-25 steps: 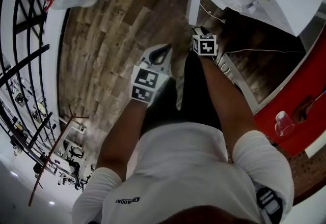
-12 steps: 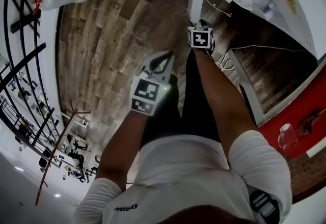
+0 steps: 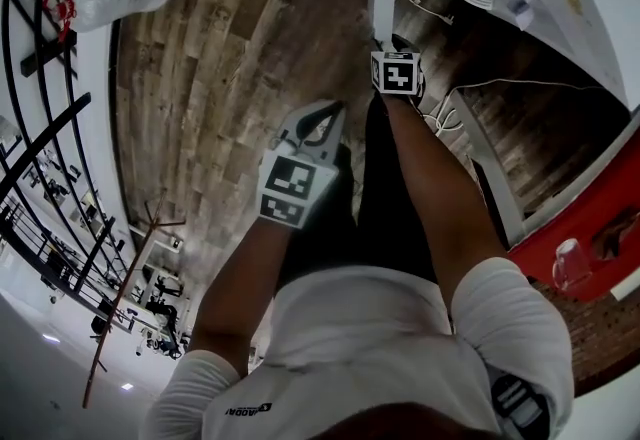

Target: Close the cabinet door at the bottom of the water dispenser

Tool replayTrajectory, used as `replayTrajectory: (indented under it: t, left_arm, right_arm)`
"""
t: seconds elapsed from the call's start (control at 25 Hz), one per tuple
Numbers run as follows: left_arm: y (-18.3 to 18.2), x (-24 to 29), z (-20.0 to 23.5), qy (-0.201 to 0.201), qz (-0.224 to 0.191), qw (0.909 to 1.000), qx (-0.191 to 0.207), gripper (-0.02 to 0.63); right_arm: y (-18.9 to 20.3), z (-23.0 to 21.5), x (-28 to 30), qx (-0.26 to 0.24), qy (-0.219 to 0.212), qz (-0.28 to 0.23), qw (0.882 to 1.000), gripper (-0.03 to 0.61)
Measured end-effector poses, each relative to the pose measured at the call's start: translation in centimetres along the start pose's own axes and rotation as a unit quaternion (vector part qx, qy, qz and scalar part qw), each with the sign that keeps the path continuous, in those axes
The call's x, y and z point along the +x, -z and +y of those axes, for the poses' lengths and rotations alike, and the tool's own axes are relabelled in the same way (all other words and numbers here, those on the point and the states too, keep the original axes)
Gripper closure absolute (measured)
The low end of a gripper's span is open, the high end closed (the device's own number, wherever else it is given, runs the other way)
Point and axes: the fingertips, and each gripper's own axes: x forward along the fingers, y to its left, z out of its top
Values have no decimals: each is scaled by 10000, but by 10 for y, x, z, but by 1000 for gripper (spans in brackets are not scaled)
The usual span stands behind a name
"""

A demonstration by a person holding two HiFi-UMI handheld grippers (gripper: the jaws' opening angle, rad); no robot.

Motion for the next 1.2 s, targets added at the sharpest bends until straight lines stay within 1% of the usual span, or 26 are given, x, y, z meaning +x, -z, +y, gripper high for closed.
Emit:
replayTrajectory:
  t: [0.32, 0.48, 0.6, 0.84, 0.96, 1.08, 1.2]
  left_arm:
    - [-4, 8, -9, 114, 15, 9999, 48, 617]
    - [-6, 14, -14, 201, 54, 9997, 109, 617]
    - [-8, 17, -17, 251, 91, 9995, 161, 617]
    - [-16, 19, -24, 328, 92, 9989, 312, 617]
    - [-19, 22, -25, 340, 88, 9989, 312, 617]
    - [-20, 25, -24, 340, 101, 9989, 308, 617]
    - [-21, 29, -26, 340, 103, 9989, 305, 617]
  right_arm:
    - [-1, -43, -14, 385, 281, -189, 9987, 379]
    - [0, -69, -21, 457, 442, -292, 9976, 379]
    - [-2, -88, -26, 416, 559, -379, 9968, 379]
    - [-11, -123, -34, 79, 660, -480, 9966, 377]
    - [-17, -139, -38, -32, 720, -508, 9961, 377]
    - [-21, -153, -39, -36, 807, -554, 9952, 377]
    - [-26, -170, -41, 66, 914, -619, 9939, 377]
